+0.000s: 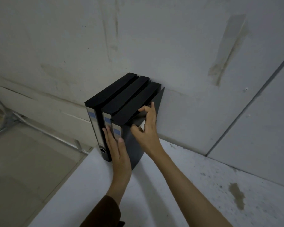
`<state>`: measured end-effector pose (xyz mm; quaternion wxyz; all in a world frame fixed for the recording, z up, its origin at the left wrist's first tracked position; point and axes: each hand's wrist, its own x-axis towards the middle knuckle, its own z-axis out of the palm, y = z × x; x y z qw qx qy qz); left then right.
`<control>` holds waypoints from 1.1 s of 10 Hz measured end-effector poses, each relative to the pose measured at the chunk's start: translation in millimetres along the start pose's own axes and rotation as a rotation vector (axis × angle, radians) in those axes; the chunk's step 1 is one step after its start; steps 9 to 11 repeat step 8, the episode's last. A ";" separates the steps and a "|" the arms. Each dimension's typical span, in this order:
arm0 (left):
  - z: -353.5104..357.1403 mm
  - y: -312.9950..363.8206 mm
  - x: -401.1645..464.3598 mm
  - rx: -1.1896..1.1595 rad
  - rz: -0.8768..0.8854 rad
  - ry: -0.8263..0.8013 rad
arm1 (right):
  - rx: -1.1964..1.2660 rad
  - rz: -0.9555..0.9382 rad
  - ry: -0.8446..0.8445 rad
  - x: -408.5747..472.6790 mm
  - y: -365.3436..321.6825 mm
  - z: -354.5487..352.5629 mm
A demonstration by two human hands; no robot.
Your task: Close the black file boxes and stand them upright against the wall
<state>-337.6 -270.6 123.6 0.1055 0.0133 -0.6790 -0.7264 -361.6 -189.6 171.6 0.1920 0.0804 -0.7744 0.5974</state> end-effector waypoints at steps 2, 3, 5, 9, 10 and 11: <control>1.3 4.1 -2.2 0.128 -0.018 -0.020 | -0.055 0.061 -0.019 -1.0 -0.8 -5.9; 8.9 8.6 -14.2 0.160 0.020 -0.060 | -0.115 0.062 -0.036 -6.7 -4.4 -13.3; 26.0 23.7 -15.2 0.160 -0.055 -0.044 | -0.122 0.143 -0.138 -16.0 -4.5 -20.9; 28.5 26.5 -25.4 0.119 -0.006 0.106 | -0.144 0.139 -0.241 -31.6 -18.0 -35.7; 28.5 26.5 -25.4 0.119 -0.006 0.106 | -0.144 0.139 -0.241 -31.6 -18.0 -35.7; 28.5 26.5 -25.4 0.119 -0.006 0.106 | -0.144 0.139 -0.241 -31.6 -18.0 -35.7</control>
